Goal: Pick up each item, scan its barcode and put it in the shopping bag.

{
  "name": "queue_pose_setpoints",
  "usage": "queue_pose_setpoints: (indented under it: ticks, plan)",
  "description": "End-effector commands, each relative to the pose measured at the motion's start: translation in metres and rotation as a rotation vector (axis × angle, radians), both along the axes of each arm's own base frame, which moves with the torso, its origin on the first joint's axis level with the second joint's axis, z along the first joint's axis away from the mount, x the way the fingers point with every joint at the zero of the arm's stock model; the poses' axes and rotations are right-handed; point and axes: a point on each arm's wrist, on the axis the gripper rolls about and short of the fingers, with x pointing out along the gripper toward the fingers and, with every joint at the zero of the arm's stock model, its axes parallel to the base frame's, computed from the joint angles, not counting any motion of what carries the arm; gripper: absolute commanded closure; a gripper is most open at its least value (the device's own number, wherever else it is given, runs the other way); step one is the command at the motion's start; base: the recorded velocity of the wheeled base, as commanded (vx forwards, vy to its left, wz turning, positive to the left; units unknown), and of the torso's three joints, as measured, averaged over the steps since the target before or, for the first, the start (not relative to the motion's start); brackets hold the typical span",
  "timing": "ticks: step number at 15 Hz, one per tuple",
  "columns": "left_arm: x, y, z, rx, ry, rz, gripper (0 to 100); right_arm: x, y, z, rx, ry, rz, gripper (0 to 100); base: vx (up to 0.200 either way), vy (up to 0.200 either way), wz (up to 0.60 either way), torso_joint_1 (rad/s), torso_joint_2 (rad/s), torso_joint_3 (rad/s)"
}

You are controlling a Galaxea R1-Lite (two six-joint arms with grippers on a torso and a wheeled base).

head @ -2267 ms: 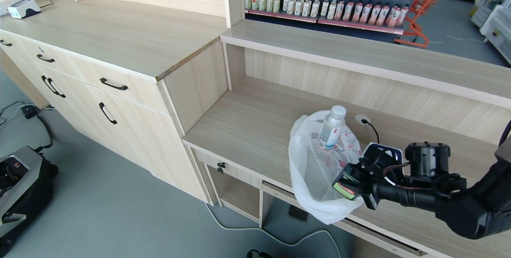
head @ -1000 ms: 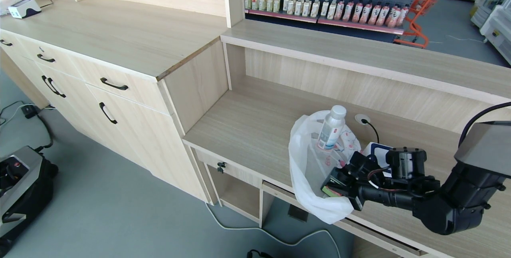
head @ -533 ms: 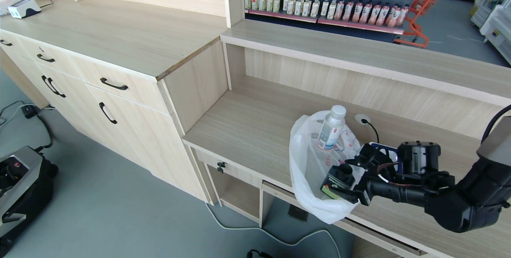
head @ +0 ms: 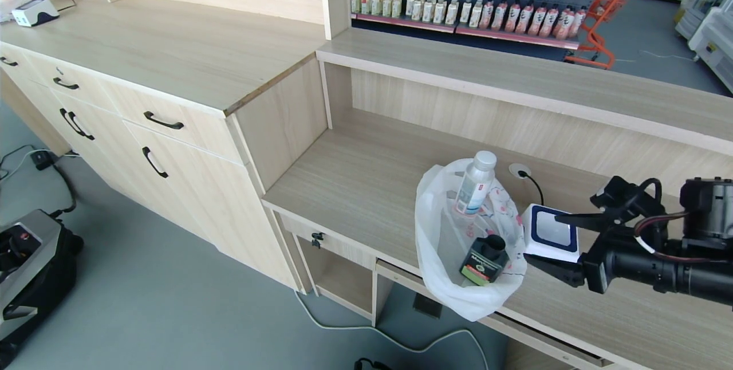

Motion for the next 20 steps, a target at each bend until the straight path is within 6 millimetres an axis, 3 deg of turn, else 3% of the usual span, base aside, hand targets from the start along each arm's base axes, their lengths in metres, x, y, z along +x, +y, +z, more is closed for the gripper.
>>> queue_pose_setpoints:
  ticks: [1,5,7,10,12,20]
  plan:
    - [0.000,0.000,0.000,0.000,0.000,0.000,0,-0.057,-0.018,0.042,-0.017,-0.145,-0.104,0,0.000,0.000,-0.60,0.002,0.01,0.002]
    - [0.000,0.000,0.000,0.000,0.000,0.000,0,-0.097,-0.025,0.066,-0.032,-0.285,-0.190,0,0.000,0.000,-0.60,0.001,0.00,0.004]
    - [0.000,0.000,0.000,0.000,0.000,0.000,0,-0.123,-0.032,0.066,-0.013,-0.321,-0.363,0,0.000,0.000,-0.60,0.005,0.00,0.005]
    - [0.000,0.000,0.000,0.000,0.000,0.000,0,-0.153,-0.033,0.039,0.006,-0.291,-0.576,0,0.000,0.000,-0.60,0.002,0.00,-0.001]
    - [0.000,0.000,0.000,0.000,0.000,0.000,0,-0.179,-0.029,0.008,0.066,-0.265,-0.712,0,0.000,0.000,-0.60,0.000,0.00,0.005]
    - [0.000,0.000,0.000,0.000,0.000,0.000,0,-0.233,-0.014,-0.036,0.267,-0.258,-0.599,0,0.000,0.000,-0.07,0.000,0.00,0.000]
